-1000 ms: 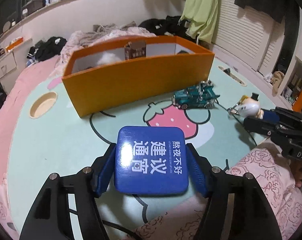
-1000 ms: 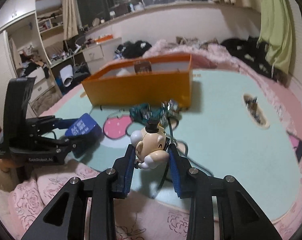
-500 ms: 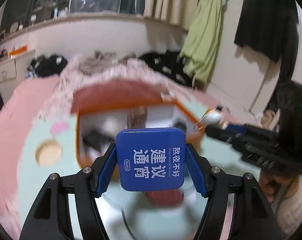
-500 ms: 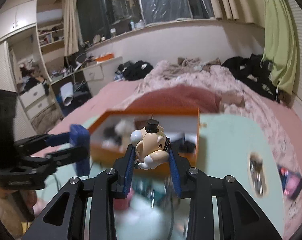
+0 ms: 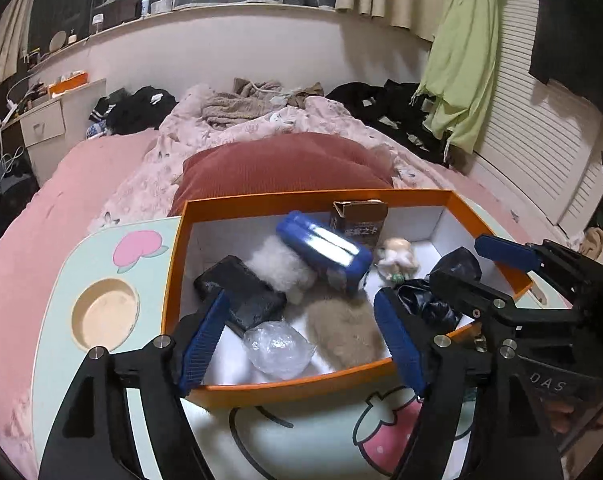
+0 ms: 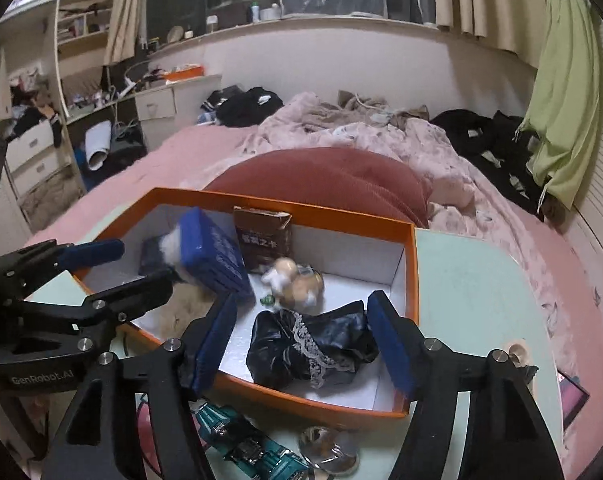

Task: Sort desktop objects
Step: 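Lower the tin and keychain into the orange box, opening both grippers, then pull both grippers back from the box toward the teal toy car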

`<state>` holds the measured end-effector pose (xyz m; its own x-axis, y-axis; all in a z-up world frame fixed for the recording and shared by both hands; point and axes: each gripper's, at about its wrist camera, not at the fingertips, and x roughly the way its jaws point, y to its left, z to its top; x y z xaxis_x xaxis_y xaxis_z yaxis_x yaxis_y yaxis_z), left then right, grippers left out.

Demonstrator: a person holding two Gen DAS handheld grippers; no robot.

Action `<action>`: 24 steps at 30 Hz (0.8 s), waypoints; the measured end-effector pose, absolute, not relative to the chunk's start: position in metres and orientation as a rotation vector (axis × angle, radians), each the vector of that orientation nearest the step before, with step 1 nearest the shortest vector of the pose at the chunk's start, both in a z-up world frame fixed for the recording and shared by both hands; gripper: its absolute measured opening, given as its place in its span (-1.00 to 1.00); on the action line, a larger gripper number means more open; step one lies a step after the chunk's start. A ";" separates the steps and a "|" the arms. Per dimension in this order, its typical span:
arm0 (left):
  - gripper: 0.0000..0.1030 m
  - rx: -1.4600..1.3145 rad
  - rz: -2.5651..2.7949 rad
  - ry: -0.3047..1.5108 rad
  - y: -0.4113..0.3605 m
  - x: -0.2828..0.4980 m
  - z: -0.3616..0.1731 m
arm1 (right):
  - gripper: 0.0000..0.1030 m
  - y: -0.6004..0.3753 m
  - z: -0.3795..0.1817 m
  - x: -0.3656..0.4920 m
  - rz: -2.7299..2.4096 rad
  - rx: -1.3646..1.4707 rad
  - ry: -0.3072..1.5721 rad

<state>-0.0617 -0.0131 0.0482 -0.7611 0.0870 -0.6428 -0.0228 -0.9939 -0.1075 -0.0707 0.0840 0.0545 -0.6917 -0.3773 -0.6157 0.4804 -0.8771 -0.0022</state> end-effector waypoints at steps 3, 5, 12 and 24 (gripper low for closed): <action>0.46 -1.047 2.895 -0.139 -0.013 -0.062 0.045 | 0.32 0.085 0.047 -0.072 -2.522 0.845 0.223; 0.46 -1.030 2.903 -0.135 -0.014 -0.057 0.046 | 0.32 0.084 0.052 -0.069 -2.526 0.836 0.220; 0.46 -1.008 2.914 -0.141 -0.013 -0.047 0.060 | 0.35 0.092 0.069 -0.055 -2.575 0.800 0.139; 0.60 -1.065 2.806 -0.041 0.014 0.027 0.065 | 0.68 0.133 0.064 0.018 -2.552 0.902 0.157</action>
